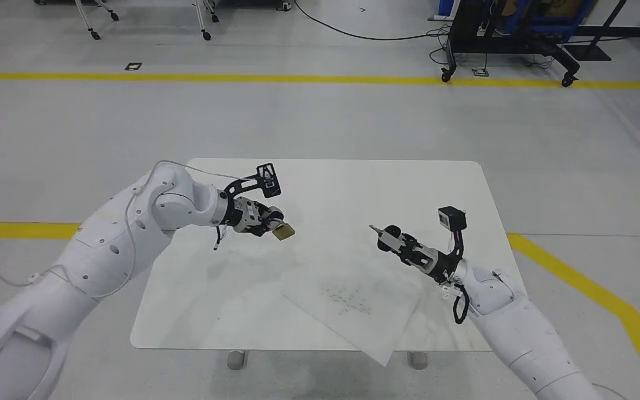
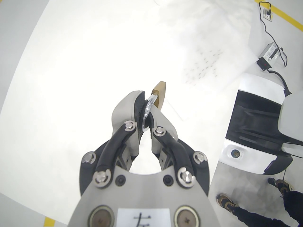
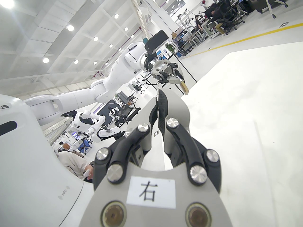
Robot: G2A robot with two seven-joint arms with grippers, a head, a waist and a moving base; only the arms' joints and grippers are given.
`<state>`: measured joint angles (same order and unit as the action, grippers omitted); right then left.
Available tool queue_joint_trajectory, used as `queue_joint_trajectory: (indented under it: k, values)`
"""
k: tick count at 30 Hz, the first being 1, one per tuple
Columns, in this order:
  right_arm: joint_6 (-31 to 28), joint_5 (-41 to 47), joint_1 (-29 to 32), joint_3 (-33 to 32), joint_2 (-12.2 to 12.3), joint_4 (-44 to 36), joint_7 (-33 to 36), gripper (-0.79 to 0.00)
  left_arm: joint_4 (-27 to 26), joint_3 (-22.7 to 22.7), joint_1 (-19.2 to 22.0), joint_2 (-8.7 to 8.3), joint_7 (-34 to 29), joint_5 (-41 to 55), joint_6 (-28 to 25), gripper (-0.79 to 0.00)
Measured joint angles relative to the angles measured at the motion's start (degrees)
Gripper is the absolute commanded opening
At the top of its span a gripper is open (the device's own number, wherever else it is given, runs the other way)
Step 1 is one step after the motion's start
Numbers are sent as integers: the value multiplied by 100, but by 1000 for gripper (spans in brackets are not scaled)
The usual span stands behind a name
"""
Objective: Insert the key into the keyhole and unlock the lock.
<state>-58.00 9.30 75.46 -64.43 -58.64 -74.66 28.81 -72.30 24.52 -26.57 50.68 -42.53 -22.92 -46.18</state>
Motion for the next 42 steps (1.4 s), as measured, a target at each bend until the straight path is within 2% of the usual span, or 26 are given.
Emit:
queue_joint_trajectory:
  k: [4,6,8,11,13,17,20,22,25,32,36,42]
  values:
    - [0,0,0,0,0,0,0,-785,-4,-1,-12,0,10,6,7,-785]
    - [0,0,0,0,0,0,0,-785,46,27,-207,-18,202,186,-34,-785]
    - [70,50,1,47,-17,-46,-48,-785,288,143,-452,-54,577,752,-365,-785]
    - [249,224,-147,313,-114,-129,-170,-785,884,322,-820,-54,1289,2123,-1109,-785]
    - [200,442,-319,569,-207,-92,-221,-785,992,321,-1003,17,1499,3077,-1208,-785]
    - [12,862,-695,981,-394,103,-372,-785,1215,174,-1072,234,893,4636,-1181,-785]
    - [-4,1134,-948,1169,-537,213,-579,-785,1513,-21,-918,470,-88,5818,-1175,-785]
    - [0,1077,-1086,1229,-623,275,-702,-785,1587,-182,-734,627,-650,6453,-962,-785]
    - [0,821,-1224,1267,-732,336,-885,-785,1559,-366,-525,765,-928,6692,-639,-785]
    - [0,320,-1437,1449,-960,474,-1146,-785,1502,-639,-474,919,-1149,7039,-412,-785]
    - [0,220,-1477,1532,-1036,526,-1019,-785,1546,-679,-461,956,-1158,7108,-403,-785]
    - [0,383,-1373,1482,-1030,362,-464,-785,1735,-589,-430,976,-1246,7375,-316,-785]
